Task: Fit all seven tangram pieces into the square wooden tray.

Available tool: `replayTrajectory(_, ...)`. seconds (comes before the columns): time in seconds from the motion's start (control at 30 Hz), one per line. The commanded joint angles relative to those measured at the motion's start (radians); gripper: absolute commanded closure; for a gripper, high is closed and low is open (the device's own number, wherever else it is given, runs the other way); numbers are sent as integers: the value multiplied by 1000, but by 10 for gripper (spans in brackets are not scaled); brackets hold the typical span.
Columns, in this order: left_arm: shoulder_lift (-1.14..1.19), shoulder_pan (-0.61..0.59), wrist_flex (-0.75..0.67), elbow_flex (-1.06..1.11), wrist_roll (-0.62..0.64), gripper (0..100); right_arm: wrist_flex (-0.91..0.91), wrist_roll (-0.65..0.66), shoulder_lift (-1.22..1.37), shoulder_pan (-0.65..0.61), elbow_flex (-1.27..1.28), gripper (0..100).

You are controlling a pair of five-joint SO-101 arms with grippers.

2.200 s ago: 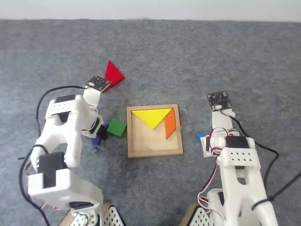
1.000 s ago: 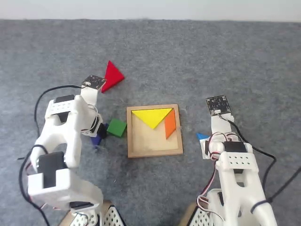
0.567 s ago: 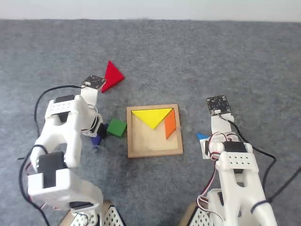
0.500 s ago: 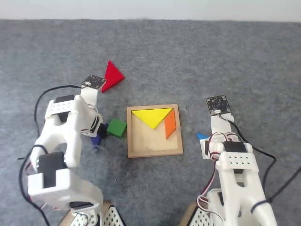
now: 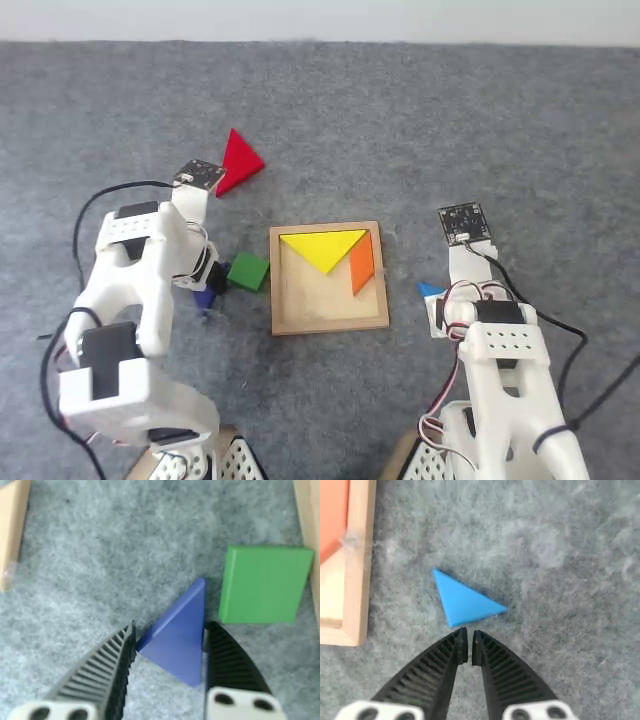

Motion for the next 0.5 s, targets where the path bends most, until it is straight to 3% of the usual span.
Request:
replayTrajectory(0.0,-31,-29,-38,-18,5,813,-15,-2,-27,13,-5,969)
replayTrajectory(0.47,-338,-23,-37,130,12,813,-5,0,-31,13,-3,968)
